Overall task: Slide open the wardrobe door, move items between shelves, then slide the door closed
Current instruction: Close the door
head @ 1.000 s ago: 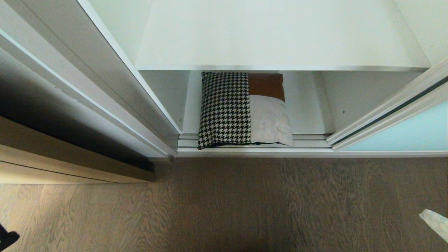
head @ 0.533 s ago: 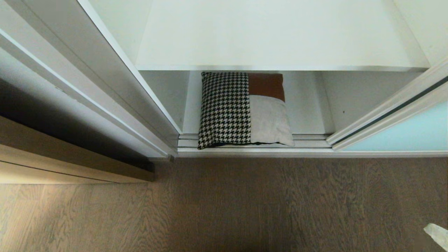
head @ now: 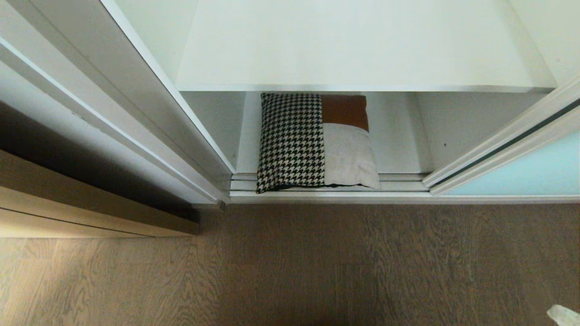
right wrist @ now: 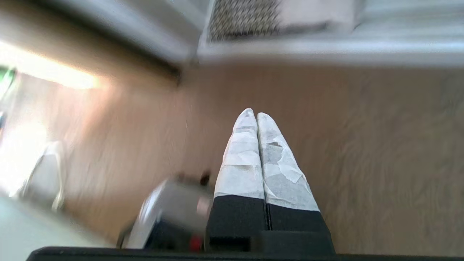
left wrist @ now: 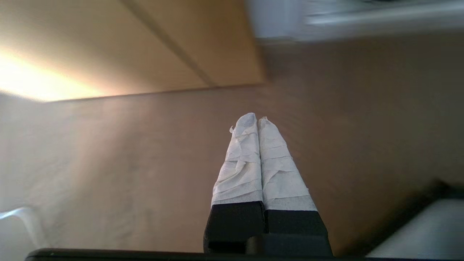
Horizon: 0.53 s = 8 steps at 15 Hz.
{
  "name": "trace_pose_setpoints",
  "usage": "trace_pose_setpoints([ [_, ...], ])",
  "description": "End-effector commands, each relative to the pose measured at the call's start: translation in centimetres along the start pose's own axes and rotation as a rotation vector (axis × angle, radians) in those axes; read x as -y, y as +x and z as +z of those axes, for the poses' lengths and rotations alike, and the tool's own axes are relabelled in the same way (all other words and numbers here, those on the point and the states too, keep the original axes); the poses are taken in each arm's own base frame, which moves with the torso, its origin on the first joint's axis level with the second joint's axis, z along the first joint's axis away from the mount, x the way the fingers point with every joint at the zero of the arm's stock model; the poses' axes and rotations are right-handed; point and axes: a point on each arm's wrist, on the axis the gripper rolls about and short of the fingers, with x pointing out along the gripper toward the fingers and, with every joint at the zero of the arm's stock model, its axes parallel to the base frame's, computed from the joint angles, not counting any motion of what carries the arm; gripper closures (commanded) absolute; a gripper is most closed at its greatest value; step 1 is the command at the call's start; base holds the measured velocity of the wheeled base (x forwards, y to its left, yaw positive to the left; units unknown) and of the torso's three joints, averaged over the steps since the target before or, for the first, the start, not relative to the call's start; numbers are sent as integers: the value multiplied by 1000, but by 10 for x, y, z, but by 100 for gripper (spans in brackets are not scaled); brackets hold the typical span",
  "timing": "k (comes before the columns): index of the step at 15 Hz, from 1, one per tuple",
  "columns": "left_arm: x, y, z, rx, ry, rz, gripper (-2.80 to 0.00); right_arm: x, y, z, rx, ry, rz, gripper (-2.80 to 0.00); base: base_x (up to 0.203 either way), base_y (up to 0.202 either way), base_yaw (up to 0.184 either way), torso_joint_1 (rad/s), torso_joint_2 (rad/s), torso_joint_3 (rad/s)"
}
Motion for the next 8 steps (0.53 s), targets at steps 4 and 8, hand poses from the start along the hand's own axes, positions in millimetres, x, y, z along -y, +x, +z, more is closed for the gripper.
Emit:
trace_pose_setpoints([
  [4, 1, -2, 0, 12, -160, -40, 0, 0, -4, -1, -5, -2, 47, 0, 0, 0, 0, 0, 0, 0],
  [8, 4, 0, -7, -2, -145, -108, 0, 0, -6, 6, 43, 0, -13, 0, 0, 0, 0, 0, 0, 0],
])
